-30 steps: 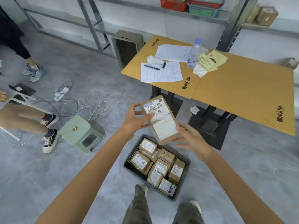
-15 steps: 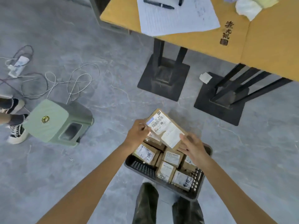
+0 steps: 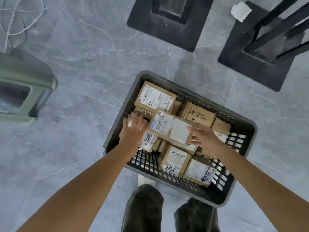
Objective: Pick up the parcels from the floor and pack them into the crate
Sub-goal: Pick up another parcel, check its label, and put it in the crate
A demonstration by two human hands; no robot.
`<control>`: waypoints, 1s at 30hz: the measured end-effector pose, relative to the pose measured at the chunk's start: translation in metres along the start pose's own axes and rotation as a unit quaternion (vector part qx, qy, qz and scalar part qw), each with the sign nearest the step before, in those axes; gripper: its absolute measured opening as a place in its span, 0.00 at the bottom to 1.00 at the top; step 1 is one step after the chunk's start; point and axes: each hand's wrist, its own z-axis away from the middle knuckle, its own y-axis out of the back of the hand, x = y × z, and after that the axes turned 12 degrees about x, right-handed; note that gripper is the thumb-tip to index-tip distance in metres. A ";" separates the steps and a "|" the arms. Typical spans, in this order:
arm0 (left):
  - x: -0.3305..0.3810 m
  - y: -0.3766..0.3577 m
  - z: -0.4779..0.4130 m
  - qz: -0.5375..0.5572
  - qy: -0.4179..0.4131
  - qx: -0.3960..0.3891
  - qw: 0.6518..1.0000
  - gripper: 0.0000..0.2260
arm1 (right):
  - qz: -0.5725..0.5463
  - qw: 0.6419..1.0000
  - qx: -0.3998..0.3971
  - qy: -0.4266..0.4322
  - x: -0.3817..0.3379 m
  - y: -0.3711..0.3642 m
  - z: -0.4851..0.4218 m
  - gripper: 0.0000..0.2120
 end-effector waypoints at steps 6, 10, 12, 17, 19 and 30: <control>0.005 -0.031 -0.004 -0.039 0.016 0.030 0.999 0.48 | -0.023 0.999 -0.036 -0.007 0.028 -0.006 -0.006 0.08; -0.003 -0.036 -0.016 -0.033 0.027 0.046 0.998 0.53 | -0.058 0.997 -0.041 -0.023 0.031 -0.005 -0.011 0.08; -0.001 -0.039 -0.015 -0.025 0.021 0.053 0.998 0.53 | -0.059 0.997 -0.048 -0.019 0.029 -0.007 -0.014 0.06; 0.010 -0.061 0.008 0.025 0.012 0.087 0.996 0.43 | -0.016 0.999 -0.040 0.014 0.023 -0.028 -0.017 0.10; 0.008 -0.066 0.010 0.075 0.018 0.076 0.994 0.47 | -0.007 0.999 -0.020 0.032 0.019 -0.041 -0.018 0.15; 0.017 -0.066 0.039 0.279 0.104 0.079 0.951 0.28 | -0.025 0.990 0.108 0.091 0.020 -0.093 -0.017 0.11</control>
